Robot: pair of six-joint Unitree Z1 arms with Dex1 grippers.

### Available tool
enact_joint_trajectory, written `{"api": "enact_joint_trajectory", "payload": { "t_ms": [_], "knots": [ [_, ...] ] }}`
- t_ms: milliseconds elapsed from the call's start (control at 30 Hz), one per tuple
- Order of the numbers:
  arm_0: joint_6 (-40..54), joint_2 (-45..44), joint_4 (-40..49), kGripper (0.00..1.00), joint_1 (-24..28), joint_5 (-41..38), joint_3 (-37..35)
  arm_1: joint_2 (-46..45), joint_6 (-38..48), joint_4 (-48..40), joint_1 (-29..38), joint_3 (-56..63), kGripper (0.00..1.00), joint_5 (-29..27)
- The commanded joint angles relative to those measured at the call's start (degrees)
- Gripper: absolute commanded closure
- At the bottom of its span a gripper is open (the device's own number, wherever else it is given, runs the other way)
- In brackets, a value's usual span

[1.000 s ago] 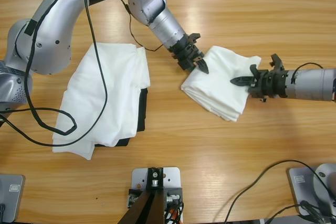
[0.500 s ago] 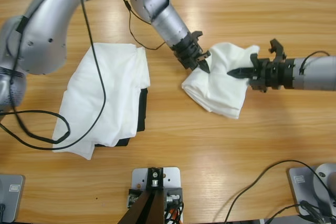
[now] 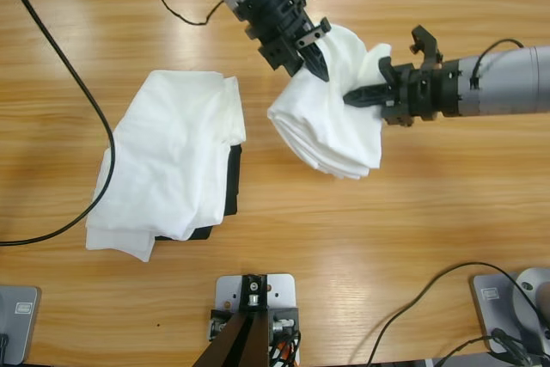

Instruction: Fold clothes

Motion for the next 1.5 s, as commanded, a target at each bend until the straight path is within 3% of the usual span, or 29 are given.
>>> {"api": "enact_joint_trajectory", "payload": {
  "t_ms": [33, 167, 267, 500, 700, 733, 867, 1233, 1367, 1500],
  "knots": [
    [2.8, -2.1, 10.3, 1.000, -1.4, 6.7, -33.3, -2.3, 1.0, 4.0, 4.5, -4.2, 1.000, -3.1],
    [3.7, -4.2, 10.3, 1.000, -4.5, 16.3, -29.4, -2.0, 0.6, 7.2, 8.7, -7.6, 1.000, -6.1],
    [6.8, -7.7, 10.3, 1.000, -5.5, 21.5, -20.6, -2.2, 0.1, 8.4, 9.2, -8.2, 1.000, -6.3],
    [9.1, -14.6, 9.9, 1.000, -5.9, 23.6, -6.4, 0.4, 0.2, 9.6, 12.5, -12.3, 1.000, -7.5],
    [9.1, -16.0, 7.0, 1.000, -7.5, 24.4, 1.4, 2.0, 0.2, 11.5, 13.8, -16.4, 1.000, -8.0],
    [9.0, -17.0, 4.8, 1.000, -7.5, 24.4, 4.7, 2.0, 0.3, 11.5, 13.9, -16.5, 1.000, -8.2],
    [6.4, -26.8, -15.4, 1.000, -5.6, 23.6, 31.1, 2.7, 0.7, 11.7, 14.7, -17.2, 1.000, -8.5],
    [3.3, -48.2, -41.0, 1.000, 3.1, 21.7, 74.1, 13.4, 1.2, 18.5, 23.3, -34.3, 1.000, -9.7],
    [3.2, -52.6, -47.6, 1.000, 4.7, 21.7, 85.3, 18.1, 2.1, 22.3, 25.6, -42.3, 1.000, -10.3],
    [3.5, -56.5, -47.8, 1.000, 10.2, 22.1, 88.8, 21.6, 2.1, 25.2, 27.1, -46.9, 1.000, -10.3]
  ]
}}
